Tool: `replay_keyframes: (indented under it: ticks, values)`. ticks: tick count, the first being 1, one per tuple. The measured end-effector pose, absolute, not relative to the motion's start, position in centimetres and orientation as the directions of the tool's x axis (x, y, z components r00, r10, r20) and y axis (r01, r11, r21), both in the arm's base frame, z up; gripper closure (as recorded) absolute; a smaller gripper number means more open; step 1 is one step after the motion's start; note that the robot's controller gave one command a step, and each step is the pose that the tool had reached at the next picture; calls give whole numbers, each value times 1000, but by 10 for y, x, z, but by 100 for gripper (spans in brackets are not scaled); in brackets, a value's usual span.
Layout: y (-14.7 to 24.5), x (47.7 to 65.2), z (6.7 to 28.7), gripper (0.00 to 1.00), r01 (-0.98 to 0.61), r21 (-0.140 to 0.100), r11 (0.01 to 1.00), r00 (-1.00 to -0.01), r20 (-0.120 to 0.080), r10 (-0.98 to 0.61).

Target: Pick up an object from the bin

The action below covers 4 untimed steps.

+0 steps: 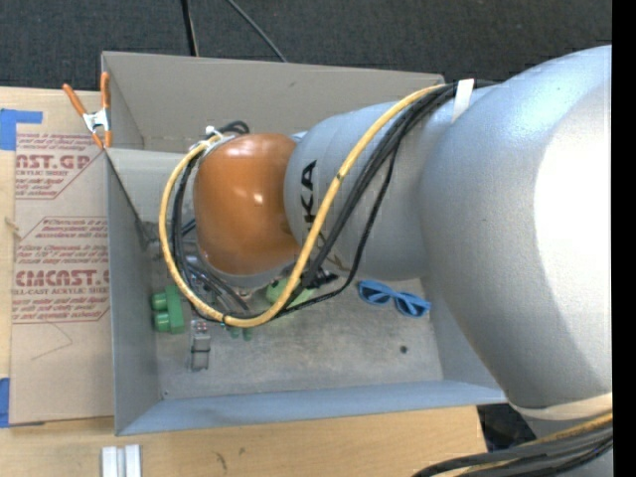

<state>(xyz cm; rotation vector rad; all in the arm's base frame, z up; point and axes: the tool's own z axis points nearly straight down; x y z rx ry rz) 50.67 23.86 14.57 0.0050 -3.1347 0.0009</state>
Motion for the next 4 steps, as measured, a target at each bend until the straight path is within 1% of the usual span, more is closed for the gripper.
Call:
replay_keyframes:
  ticks: [1,2,3,4]
  values:
    - [245,565,67,0,-205,0,979,-979,1,-205]
    - [246,566,70,100,-205,2,979,-979,-2,-205]
    - [248,577,88,100,-454,0,891,-891,-4,-454]
    - [163,571,247,100,-816,-5,578,-578,-6,-816]
